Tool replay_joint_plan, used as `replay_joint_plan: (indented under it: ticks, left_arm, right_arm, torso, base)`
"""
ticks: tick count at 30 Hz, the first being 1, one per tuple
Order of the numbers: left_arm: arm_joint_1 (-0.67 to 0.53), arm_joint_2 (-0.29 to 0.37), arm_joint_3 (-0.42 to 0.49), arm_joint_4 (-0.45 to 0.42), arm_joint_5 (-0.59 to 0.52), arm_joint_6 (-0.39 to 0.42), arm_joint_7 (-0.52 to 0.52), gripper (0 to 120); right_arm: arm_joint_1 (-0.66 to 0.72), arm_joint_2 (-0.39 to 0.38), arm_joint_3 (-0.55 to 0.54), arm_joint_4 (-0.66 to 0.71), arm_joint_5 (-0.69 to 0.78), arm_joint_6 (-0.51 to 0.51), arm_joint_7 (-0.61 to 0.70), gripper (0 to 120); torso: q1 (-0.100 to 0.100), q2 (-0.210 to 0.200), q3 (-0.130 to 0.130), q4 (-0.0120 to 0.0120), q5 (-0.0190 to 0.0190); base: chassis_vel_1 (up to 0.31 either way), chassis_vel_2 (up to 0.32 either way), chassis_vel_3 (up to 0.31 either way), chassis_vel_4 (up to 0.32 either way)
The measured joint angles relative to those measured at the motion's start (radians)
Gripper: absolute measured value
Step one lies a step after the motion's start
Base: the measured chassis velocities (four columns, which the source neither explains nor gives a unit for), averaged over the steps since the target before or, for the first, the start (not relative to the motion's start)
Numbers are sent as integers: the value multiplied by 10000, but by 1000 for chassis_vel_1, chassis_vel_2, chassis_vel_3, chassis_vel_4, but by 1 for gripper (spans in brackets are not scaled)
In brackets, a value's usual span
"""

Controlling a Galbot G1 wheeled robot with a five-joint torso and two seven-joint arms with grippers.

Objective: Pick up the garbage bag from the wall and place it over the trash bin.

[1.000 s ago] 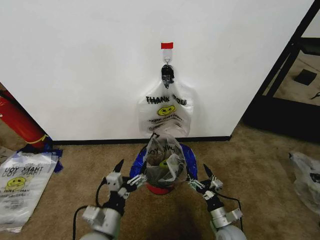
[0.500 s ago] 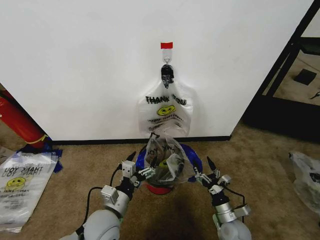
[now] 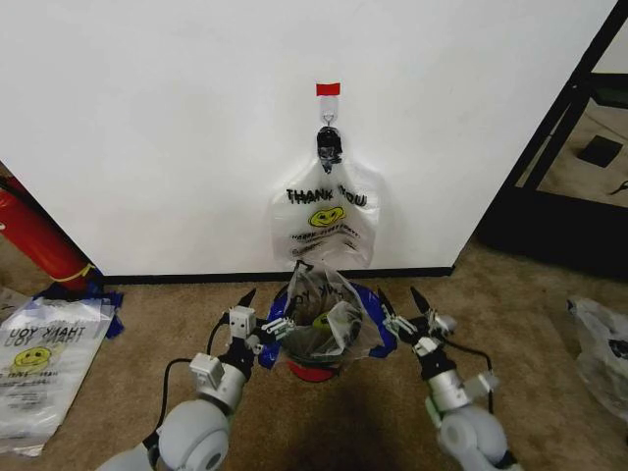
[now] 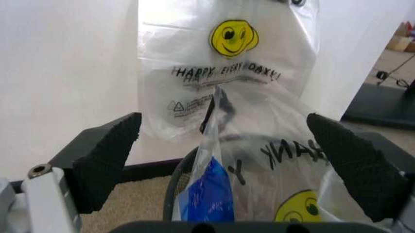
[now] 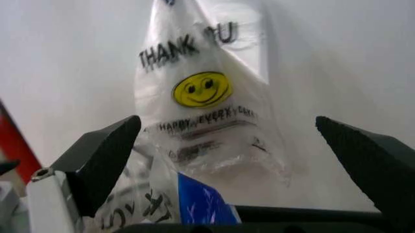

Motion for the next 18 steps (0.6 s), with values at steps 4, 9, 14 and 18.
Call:
replay_joint_plan:
  ticks: [4, 9, 14, 18]
  left_arm:
    - [-881, 119, 221, 247, -500, 540, 89, 100]
    - [-1497, 401, 366, 314, -722, 1220, 261, 98]
    - [-1851, 595, 512, 558, -670, 1677, 445, 88]
    - [-1792, 611, 460, 634, -810, 1683, 509, 81]
  right_arm:
    - [859, -1245, -477, -6, 192, -718, -41, 100]
    - [2048, -2295, -1140, -533, 511, -1383, -339, 100]
    - [3253, -2781, -2258, -1089, 1025, -1821, -473, 100]
    - [3613, -2440, -2550, -1460, 1164, -1841, -392, 100]
  torso:
    - [0, 0, 1, -1, 1]
    - [0, 0, 1, 2, -1]
    - [1, 0, 1, 2, -2]
    - [1, 0, 1, 2, -2]
  base:
    - [0, 0, 0, 0]
    - [0, 0, 0, 0]
    - [0, 0, 0, 0]
    - [0, 0, 0, 0]
